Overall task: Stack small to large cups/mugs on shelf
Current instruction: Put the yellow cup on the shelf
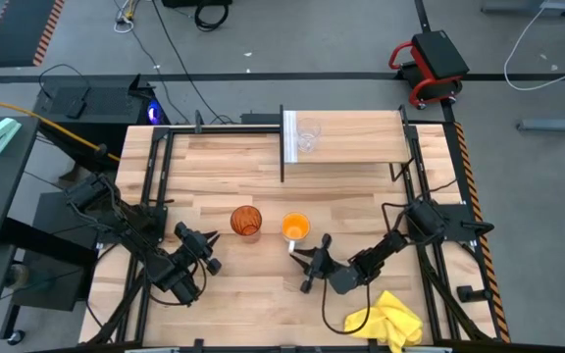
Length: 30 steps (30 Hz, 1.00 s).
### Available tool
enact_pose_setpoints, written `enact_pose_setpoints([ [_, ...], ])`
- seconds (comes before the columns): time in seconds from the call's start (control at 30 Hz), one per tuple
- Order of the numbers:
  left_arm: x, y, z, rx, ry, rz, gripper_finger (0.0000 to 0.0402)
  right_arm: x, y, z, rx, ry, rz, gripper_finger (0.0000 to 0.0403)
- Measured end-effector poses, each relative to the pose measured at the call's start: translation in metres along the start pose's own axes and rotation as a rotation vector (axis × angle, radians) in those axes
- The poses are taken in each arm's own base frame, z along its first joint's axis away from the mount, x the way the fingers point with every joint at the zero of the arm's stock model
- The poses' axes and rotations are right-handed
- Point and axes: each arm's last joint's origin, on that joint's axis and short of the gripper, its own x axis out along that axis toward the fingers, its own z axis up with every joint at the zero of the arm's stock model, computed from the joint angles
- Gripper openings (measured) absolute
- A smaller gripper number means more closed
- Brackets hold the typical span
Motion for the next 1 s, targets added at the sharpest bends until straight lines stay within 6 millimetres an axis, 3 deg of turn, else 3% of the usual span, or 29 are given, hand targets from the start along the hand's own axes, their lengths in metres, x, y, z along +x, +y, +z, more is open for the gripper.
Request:
enact_pose_setpoints([
  [0.23, 0.0, 0.0, 0.0, 0.0, 0.0, 0.0, 0.0061, 0.009, -0.006, 0.001, 0.029, 0.002, -0.026, 0.0079],
  [1.0, 0.0, 0.0, 0.0, 0.0, 0.017, 0.003, 0.0056, 0.013, -0.008, 0.004, 0.027, -0.013, -0.035, 0.0079],
])
